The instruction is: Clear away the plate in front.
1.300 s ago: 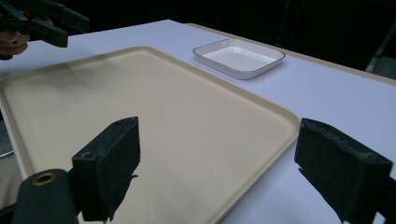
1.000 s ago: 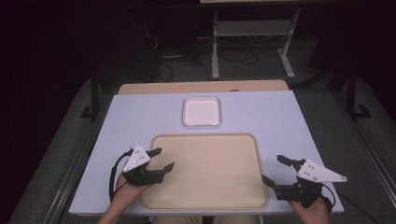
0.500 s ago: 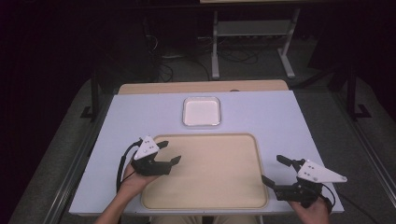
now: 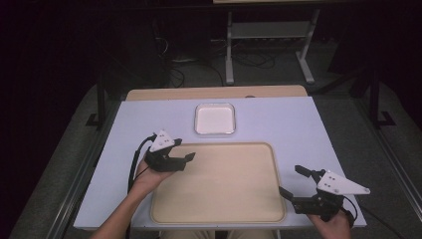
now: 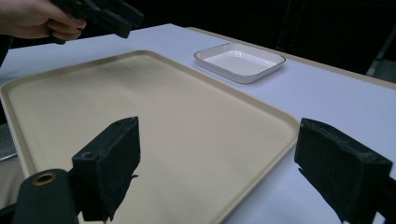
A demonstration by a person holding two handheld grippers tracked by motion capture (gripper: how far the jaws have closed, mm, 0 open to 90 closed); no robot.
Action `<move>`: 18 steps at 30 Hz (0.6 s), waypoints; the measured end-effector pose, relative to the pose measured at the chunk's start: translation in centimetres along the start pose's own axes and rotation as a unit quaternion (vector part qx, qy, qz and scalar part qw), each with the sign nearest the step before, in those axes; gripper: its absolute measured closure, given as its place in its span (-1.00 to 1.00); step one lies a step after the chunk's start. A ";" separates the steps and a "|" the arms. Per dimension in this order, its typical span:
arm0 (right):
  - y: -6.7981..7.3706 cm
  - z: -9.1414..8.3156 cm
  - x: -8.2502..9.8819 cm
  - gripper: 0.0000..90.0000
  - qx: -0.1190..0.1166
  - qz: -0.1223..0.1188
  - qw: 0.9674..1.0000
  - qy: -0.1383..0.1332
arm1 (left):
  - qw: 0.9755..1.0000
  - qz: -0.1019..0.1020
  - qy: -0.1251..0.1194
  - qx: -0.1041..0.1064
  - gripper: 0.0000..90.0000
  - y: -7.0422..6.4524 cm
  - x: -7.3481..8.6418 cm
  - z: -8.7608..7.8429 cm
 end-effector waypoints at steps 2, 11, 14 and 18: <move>0.0 0.0 0.0 -0.70 0.000 0.000 1.000 0.000 | 1.000 0.000 0.005 0.000 -0.30 0.4 -0.4 0.4; -0.1 -0.1 0.0 -0.70 0.000 0.000 1.000 -0.001 | 1.000 -0.014 0.015 0.010 -0.22 2.0 -1.9 1.9; -0.1 -0.1 0.0 -0.70 0.001 0.000 1.000 -0.001 | 1.000 -0.015 0.019 0.008 -0.20 2.6 -2.6 2.3; -0.1 0.0 0.0 -0.70 0.001 0.000 1.000 0.000 | 0.999 -0.023 0.029 0.017 -0.16 3.6 -3.7 3.1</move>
Point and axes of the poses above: each handheld gripper's, and its own axes: z roughly forward along the jaws, x roughly out of its underside, y roughly to its left, the point moved 1 cm from there along z, roughly forward along the jaws, and after that the axes turned 11 degrees about y, right-handed, at the moved point
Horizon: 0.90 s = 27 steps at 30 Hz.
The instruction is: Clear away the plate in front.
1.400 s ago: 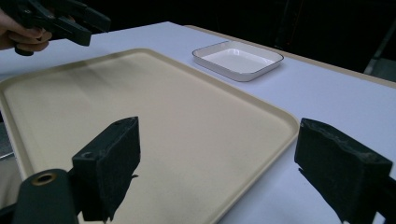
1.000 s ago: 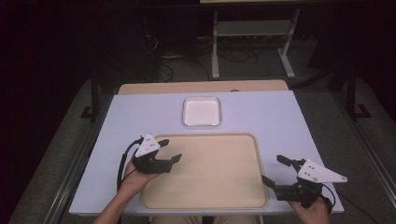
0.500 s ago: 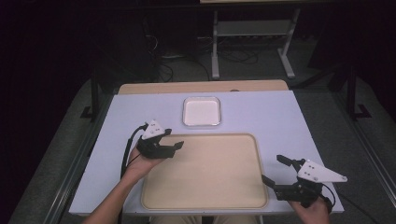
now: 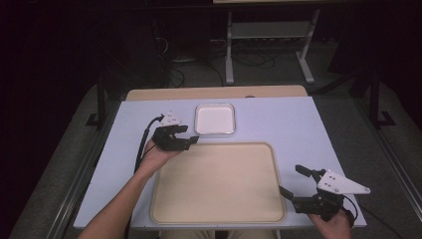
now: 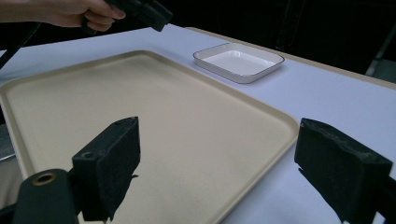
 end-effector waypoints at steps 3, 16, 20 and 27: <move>0.1 0.0 0.0 -0.70 0.000 -0.001 1.000 0.001 | 1.000 -0.015 0.003 0.002 -0.19 0.9 -0.8 0.5; -0.1 0.0 0.0 -0.70 0.000 0.002 1.000 -0.001 | 0.999 -0.039 0.030 -0.020 -0.19 3.2 -2.9 3.4; -0.2 0.1 0.0 -0.70 0.000 0.001 1.000 0.001 | 0.998 -0.045 0.044 -0.027 -0.12 3.9 -3.4 4.4; -0.3 0.0 0.0 -0.70 0.001 0.002 1.000 0.000 | 0.996 -0.059 0.058 -0.041 0.05 5.1 -4.4 5.2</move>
Point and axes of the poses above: each handheld gripper's, and its own axes: z roughly forward along the jaws, x roughly out of its underside, y roughly to its left, the point moved 1 cm from there along z, roughly forward along the jaws, and after that the axes turned 11 degrees about y, right-handed, at the moved point
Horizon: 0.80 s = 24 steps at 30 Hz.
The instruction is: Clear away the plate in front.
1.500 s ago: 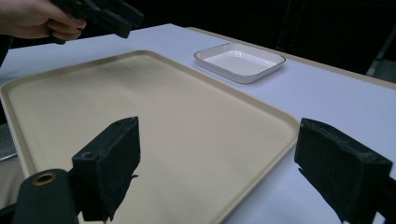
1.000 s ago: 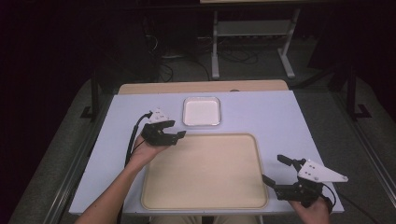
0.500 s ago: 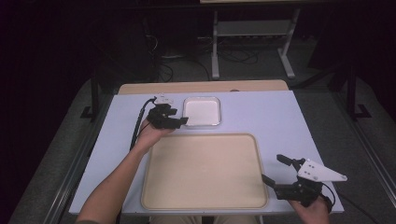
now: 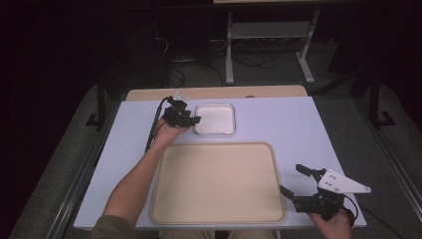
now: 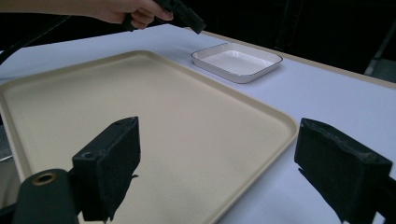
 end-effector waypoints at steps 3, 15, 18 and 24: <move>0.0 0.0 0.0 -0.70 0.000 0.000 1.000 0.000 | 1.000 -0.009 0.013 -0.010 0.14 0.4 -0.5 0.6; 0.0 0.0 -0.1 -0.70 0.001 -0.001 1.000 -0.002 | 0.995 -0.075 0.062 -0.012 0.28 2.0 -1.1 3.4; 0.0 0.0 -0.1 -0.70 0.000 -0.001 1.000 -0.001 | 0.994 -0.087 0.070 -0.019 0.34 2.2 -1.1 3.9; -0.1 0.0 -0.1 -0.70 0.001 -0.001 1.000 -0.003 | 0.989 -0.127 0.080 -0.002 0.51 2.7 -0.9 4.8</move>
Point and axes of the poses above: each handheld gripper's, and its own axes: z roughly forward along the jaws, x roughly out of its underside, y roughly to its left, the point moved 1 cm from there along z, roughly forward along the jaws, and after that the axes turned 11 degrees about y, right-handed, at the moved point
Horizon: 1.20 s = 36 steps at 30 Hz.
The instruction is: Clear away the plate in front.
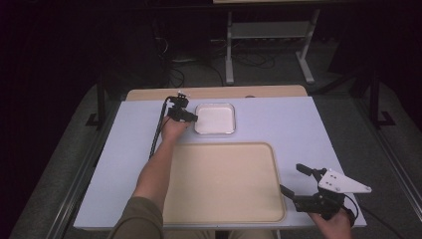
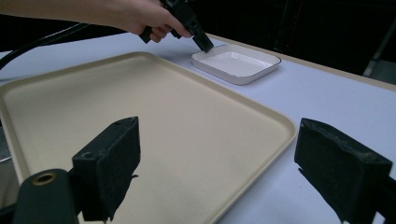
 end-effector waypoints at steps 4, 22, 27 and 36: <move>0.0 0.0 0.0 -0.70 0.000 0.001 1.000 0.000 | 1.000 -0.015 0.003 0.011 0.55 0.1 0.0 0.5; -0.1 -0.1 0.1 -0.70 0.000 0.002 1.000 0.001 | 0.989 -0.132 -0.017 0.066 0.97 0.9 -0.2 1.4; -0.2 -0.1 0.1 -0.70 -0.002 0.005 1.000 0.000 | 0.987 -0.143 -0.026 0.068 0.97 1.0 -0.3 1.3; -0.2 0.0 0.1 -0.70 -0.004 0.005 1.000 0.000 | 0.983 -0.161 -0.049 0.075 0.97 1.0 -0.4 0.7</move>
Point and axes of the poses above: each handheld gripper's, and its own axes: z roughly forward along the jaws, x roughly out of its underside, y roughly to its left, the point moved 1 cm from there along z, roughly forward along the jaws, and after that the axes turned 11 degrees about y, right-handed, at the moved point
